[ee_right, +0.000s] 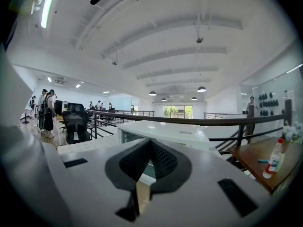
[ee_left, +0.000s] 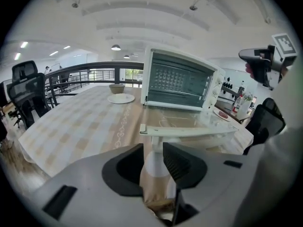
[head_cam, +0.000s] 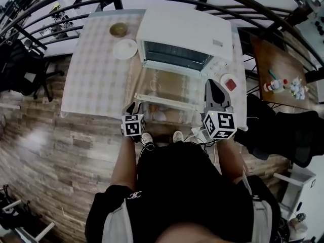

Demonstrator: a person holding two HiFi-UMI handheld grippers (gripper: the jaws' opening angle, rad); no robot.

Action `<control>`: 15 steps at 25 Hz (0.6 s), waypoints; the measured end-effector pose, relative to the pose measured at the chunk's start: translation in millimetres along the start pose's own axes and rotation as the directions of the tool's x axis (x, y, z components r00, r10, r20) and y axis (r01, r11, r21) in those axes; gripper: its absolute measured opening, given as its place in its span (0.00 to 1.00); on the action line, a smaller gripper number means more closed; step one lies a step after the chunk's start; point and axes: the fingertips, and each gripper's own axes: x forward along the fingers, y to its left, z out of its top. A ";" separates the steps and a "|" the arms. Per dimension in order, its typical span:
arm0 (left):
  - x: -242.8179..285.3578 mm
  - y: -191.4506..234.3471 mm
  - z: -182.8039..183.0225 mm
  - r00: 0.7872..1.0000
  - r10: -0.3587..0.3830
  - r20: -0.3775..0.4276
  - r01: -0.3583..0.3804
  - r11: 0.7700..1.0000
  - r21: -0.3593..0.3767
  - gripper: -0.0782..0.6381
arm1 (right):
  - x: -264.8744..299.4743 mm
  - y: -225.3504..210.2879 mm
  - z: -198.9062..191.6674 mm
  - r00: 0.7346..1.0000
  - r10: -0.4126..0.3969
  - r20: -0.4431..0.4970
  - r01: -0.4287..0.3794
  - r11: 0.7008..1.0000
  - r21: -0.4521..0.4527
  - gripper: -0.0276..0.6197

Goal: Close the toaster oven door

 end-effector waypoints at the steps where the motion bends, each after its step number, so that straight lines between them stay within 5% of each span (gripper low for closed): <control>1: 4.3 0.4 -1.4 1.000 -0.007 -0.001 0.007 1.000 -0.002 0.28 | -2.7 -3.9 -1.2 1.000 -0.014 -0.005 0.014 1.000 0.000 0.03; 15: 33.7 -4.9 13.0 1.000 0.003 0.029 -0.004 0.999 0.046 0.29 | -32.3 -39.4 -4.7 0.987 -0.158 -0.008 0.159 0.987 0.015 0.03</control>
